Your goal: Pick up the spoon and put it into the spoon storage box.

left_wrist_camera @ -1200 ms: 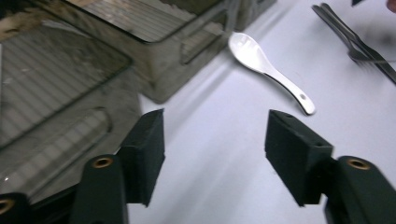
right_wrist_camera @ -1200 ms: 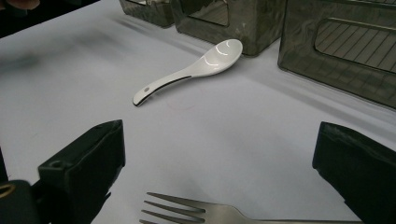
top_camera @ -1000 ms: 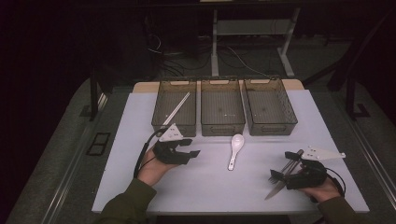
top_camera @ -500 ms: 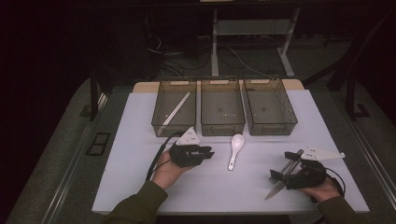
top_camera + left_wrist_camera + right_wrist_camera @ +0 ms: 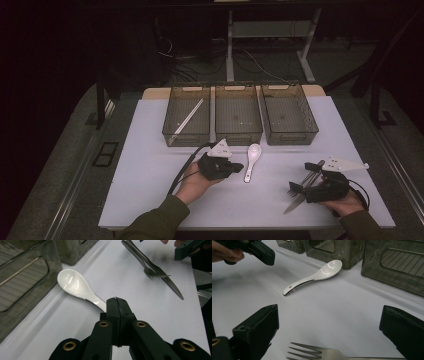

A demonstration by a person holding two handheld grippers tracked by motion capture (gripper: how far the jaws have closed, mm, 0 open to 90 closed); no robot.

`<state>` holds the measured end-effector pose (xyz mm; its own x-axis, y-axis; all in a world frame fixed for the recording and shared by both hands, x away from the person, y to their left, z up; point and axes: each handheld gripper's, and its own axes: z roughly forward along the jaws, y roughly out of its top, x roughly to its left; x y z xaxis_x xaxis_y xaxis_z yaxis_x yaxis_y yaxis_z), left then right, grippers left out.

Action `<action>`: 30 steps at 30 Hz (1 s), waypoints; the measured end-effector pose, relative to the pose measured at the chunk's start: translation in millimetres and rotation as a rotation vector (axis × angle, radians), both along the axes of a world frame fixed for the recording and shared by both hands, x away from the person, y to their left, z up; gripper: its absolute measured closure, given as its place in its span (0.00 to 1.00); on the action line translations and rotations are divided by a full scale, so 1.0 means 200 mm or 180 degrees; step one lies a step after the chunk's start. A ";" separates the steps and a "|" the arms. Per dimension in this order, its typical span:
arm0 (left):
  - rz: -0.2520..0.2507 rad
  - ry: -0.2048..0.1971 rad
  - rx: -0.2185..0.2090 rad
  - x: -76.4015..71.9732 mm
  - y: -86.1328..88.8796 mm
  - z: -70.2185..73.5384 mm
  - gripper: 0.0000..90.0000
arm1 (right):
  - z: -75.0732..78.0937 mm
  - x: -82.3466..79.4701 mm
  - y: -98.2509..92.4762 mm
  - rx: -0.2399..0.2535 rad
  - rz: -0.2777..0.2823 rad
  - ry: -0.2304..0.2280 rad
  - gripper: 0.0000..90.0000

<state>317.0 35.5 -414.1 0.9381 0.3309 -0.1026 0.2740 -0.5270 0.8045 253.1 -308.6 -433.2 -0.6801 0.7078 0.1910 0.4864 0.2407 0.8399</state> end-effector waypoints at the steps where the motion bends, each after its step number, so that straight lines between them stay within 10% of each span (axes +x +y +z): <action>1: -0.0015 0.0002 -0.0004 0.00 -0.01 0.00 0.99 | 0.00 0.00 0.00 0.0002 -0.0003 0.0002 0.03; 17: -0.0152 0.0082 0.0209 0.03 -0.26 -0.12 0.99 | 0.00 0.00 0.00 0.0019 0.0001 0.0011 0.03; 30: -0.0143 0.0011 0.0434 0.01 -0.29 -0.17 0.99 | 0.00 0.00 -0.01 0.0026 -0.0003 0.0000 0.03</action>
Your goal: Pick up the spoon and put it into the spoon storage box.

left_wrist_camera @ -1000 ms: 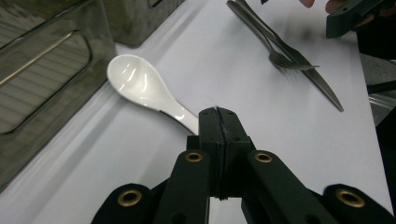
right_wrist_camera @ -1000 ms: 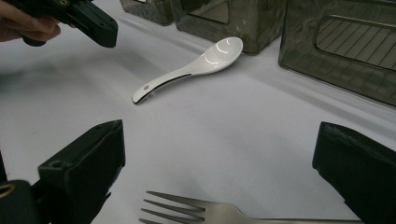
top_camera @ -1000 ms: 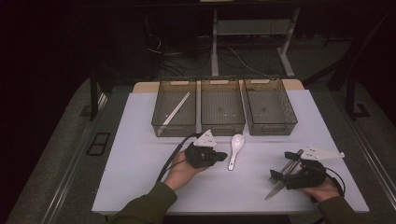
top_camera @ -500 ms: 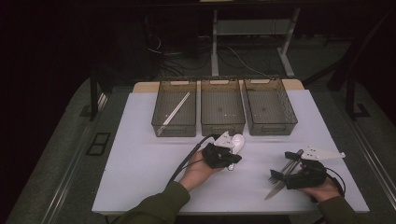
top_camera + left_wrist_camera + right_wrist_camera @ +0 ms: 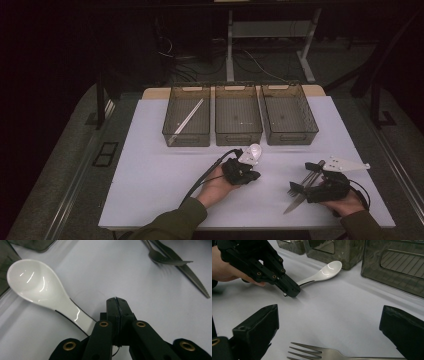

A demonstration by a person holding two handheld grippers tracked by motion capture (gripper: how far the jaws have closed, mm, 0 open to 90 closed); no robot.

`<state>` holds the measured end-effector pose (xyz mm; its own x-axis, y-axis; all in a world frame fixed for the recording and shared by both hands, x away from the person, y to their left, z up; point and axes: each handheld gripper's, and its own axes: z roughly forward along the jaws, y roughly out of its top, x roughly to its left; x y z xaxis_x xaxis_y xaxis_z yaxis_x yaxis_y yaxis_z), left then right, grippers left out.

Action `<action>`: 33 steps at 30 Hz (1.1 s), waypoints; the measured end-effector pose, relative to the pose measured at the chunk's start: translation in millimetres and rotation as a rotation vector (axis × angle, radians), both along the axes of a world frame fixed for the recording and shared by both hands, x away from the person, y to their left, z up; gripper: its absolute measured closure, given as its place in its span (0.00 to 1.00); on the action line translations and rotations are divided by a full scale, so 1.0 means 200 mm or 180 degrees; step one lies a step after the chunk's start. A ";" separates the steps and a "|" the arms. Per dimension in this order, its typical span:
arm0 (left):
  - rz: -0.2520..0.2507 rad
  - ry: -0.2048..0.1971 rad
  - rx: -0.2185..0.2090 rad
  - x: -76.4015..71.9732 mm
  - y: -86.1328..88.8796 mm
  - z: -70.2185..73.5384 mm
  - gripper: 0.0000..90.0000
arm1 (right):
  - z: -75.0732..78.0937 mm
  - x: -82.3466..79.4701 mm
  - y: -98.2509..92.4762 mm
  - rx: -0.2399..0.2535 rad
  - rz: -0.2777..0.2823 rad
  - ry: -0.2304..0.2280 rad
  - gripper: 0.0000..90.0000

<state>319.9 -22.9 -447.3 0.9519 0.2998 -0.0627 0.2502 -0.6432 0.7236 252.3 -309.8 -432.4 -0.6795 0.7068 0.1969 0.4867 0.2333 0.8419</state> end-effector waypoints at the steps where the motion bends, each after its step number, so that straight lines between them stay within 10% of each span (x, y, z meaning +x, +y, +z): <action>1: -0.0025 -0.0016 0.0039 0.00 0.01 0.00 0.99 | 0.00 0.00 0.00 0.0001 0.0001 0.0001 0.03; 17: -0.0002 0.0027 0.0184 0.02 0.08 0.00 0.99 | 0.00 0.00 0.00 -0.0002 0.0007 -0.0012 0.03; 33: 0.0372 0.0050 0.0224 0.11 0.24 0.01 0.99 | 0.00 0.00 0.00 -0.0004 0.0009 -0.0010 0.03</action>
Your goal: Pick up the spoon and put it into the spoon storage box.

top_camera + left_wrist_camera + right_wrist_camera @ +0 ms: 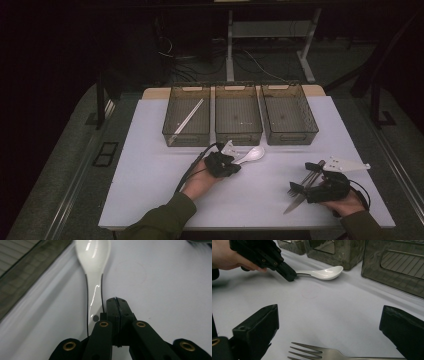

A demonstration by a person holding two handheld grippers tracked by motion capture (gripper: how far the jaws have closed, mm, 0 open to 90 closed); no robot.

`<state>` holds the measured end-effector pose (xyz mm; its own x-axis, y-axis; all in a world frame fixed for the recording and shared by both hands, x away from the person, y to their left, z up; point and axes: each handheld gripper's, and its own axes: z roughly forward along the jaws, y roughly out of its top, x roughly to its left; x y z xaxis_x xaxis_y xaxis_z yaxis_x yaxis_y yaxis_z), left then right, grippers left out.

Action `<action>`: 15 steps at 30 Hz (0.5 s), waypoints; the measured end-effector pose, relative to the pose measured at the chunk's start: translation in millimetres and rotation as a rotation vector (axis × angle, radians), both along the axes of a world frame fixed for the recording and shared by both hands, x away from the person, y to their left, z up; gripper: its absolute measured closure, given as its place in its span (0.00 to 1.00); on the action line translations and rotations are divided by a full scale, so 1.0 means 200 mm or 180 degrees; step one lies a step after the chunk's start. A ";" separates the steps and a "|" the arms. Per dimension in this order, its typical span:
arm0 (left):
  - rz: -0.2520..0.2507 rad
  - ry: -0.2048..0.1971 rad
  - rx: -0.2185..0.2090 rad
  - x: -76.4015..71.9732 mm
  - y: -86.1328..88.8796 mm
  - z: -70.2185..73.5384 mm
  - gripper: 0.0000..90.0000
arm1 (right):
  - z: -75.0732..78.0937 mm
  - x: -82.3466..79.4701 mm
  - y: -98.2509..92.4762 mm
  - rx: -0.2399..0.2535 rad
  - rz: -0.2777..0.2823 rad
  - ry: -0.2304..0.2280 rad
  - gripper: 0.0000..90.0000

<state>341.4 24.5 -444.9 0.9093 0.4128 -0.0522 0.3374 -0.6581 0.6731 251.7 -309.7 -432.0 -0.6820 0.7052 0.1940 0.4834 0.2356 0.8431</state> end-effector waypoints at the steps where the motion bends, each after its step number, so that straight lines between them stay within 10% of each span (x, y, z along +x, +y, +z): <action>1: 0.0018 -0.0006 0.0008 0.01 0.01 0.00 0.99 | 0.00 0.00 0.00 0.0000 -0.0002 0.0000 0.03; 15: 0.0242 -0.0095 -0.0088 0.04 0.15 0.04 0.94 | 0.02 0.03 0.01 -0.0022 0.0063 0.0040 0.03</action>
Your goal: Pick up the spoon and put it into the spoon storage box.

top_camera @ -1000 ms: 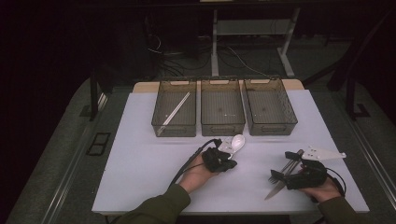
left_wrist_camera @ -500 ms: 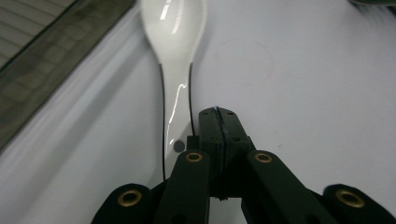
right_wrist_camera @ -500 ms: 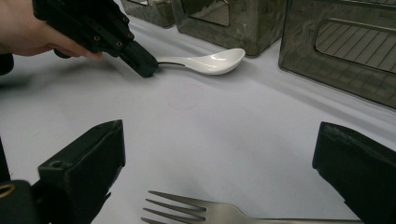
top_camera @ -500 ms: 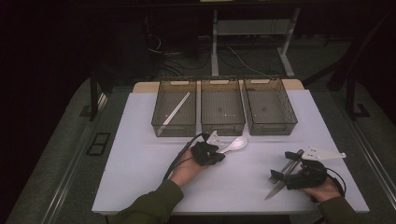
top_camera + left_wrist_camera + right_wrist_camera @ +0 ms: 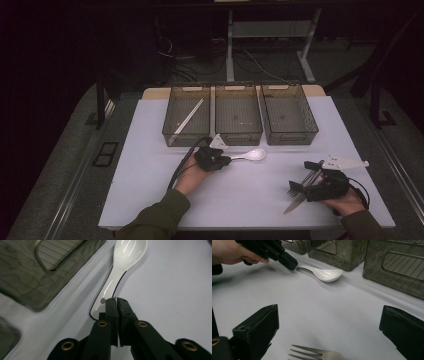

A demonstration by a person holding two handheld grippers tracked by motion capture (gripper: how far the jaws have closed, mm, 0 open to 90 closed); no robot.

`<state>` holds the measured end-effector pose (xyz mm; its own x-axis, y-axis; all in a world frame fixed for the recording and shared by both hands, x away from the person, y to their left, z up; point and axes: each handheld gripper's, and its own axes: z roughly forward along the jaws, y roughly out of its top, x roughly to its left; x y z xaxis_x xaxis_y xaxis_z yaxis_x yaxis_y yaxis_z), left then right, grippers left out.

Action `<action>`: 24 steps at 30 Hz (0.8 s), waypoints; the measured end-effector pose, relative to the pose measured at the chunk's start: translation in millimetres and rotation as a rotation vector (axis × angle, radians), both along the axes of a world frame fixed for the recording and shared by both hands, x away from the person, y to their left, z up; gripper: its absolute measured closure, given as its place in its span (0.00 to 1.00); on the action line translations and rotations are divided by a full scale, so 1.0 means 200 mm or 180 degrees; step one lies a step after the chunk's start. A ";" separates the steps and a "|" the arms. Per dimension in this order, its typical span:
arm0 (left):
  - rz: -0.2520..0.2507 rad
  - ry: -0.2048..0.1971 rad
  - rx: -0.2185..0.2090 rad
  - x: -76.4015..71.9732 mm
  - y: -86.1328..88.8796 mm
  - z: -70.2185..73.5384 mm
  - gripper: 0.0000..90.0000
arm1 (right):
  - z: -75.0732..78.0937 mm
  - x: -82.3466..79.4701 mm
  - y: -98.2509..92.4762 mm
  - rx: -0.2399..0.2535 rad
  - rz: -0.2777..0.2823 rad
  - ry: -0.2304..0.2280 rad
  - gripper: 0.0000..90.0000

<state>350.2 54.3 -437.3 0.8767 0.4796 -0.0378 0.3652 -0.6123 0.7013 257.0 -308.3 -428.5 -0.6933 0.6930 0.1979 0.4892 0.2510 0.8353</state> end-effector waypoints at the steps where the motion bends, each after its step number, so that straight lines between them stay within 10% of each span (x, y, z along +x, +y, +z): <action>1: -0.0031 -0.0019 0.0000 -0.01 0.02 0.01 0.92 | 0.01 0.01 0.00 -0.0008 -0.0003 0.0015 0.03; 11: -0.0015 0.0004 -0.0410 -0.16 0.26 0.08 0.64 | 0.07 0.14 0.07 -0.0006 0.0069 0.0064 0.03; 24: 0.0057 -0.0172 -0.0594 -0.34 0.47 0.08 0.33 | 0.09 0.33 0.24 -0.0121 0.0107 0.0070 0.07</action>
